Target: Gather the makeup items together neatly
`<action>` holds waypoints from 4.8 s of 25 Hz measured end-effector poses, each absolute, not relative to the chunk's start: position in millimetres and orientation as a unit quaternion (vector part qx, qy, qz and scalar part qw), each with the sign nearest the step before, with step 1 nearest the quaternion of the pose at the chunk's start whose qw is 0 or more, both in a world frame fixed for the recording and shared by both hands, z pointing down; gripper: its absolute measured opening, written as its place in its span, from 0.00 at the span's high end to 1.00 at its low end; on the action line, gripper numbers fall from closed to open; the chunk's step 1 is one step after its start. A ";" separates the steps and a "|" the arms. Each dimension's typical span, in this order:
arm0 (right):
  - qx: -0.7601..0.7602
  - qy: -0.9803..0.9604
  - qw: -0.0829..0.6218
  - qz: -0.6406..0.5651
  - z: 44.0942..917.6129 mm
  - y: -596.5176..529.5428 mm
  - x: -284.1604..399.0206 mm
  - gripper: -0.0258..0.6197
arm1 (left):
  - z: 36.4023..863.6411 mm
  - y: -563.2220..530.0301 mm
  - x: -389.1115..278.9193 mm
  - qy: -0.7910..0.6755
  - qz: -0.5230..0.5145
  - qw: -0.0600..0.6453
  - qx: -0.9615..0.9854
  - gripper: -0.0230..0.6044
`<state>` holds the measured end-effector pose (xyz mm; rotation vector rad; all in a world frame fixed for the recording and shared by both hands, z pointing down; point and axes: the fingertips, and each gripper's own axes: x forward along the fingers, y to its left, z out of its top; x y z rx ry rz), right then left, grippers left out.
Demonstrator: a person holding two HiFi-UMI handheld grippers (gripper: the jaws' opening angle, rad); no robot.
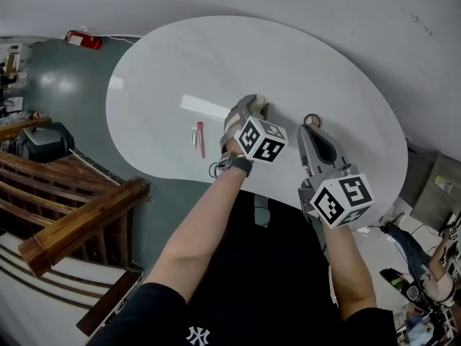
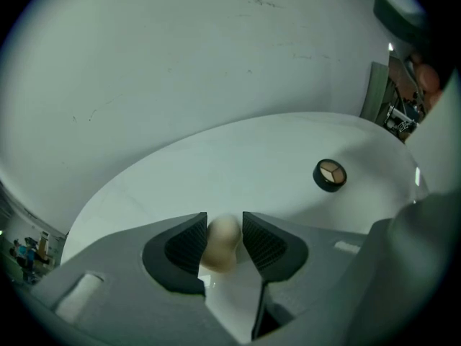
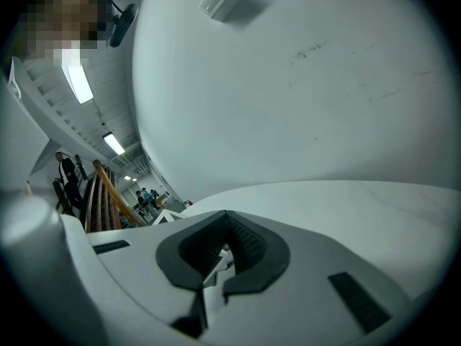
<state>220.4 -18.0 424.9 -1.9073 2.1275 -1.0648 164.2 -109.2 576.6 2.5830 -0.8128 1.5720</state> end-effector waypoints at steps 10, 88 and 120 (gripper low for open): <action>-0.619 0.702 0.045 -0.349 424.5 -16.7 218.7 0.94 | 567.8 -110.3 146.0 -0.314 0.455 0.039 0.832 0.75; -0.536 0.782 -0.019 -0.317 398.7 -6.7 73.8 0.94 | 518.2 -59.6 -24.0 -0.454 0.235 0.179 0.841 0.77; -0.655 0.670 0.039 -0.348 436.2 55.5 250.8 0.94 | 539.7 3.8 231.8 -0.189 0.315 0.077 0.927 0.94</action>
